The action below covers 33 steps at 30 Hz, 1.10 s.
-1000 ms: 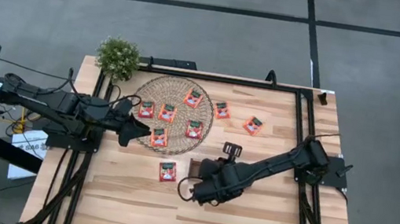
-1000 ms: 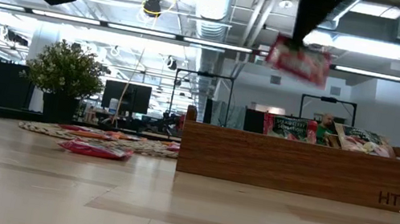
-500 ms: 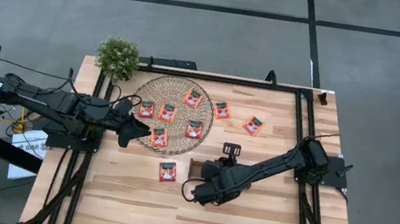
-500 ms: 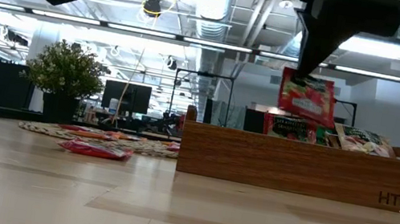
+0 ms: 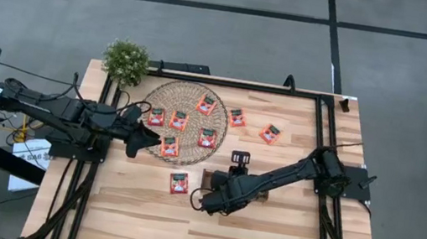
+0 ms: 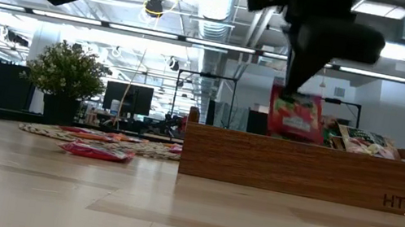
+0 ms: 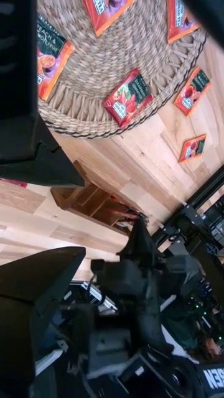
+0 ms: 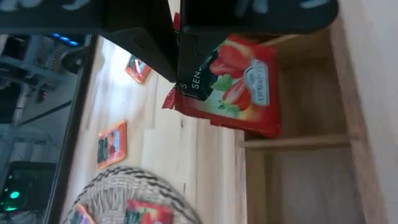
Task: Pick & Place Tea
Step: Put the red tea bag into the middle slot of the wooden organizer
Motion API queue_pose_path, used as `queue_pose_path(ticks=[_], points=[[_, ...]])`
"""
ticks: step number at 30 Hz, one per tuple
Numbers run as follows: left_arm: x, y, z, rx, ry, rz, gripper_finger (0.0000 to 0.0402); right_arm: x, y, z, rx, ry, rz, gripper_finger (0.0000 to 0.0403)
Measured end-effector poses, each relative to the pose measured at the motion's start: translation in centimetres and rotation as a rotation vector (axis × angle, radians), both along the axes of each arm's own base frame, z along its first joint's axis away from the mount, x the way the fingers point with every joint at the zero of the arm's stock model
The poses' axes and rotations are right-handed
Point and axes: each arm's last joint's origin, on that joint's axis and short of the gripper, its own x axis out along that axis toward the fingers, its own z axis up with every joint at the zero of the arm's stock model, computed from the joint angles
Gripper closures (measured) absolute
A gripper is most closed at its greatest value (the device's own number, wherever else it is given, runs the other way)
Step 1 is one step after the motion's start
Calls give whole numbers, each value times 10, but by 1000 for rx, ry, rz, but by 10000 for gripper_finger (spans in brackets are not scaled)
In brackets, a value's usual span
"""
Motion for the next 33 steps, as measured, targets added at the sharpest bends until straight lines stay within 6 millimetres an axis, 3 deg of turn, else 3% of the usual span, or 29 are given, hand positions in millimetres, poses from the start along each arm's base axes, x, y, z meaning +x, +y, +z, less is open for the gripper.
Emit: queue_pose_path(ticks=[10,33], points=[[0,0,0,10,0,-10,243,6,1,-23,-29,80,3,403],[0,0,0,9,0,-12,243,7,1,-22,-6,57,-3,403]])
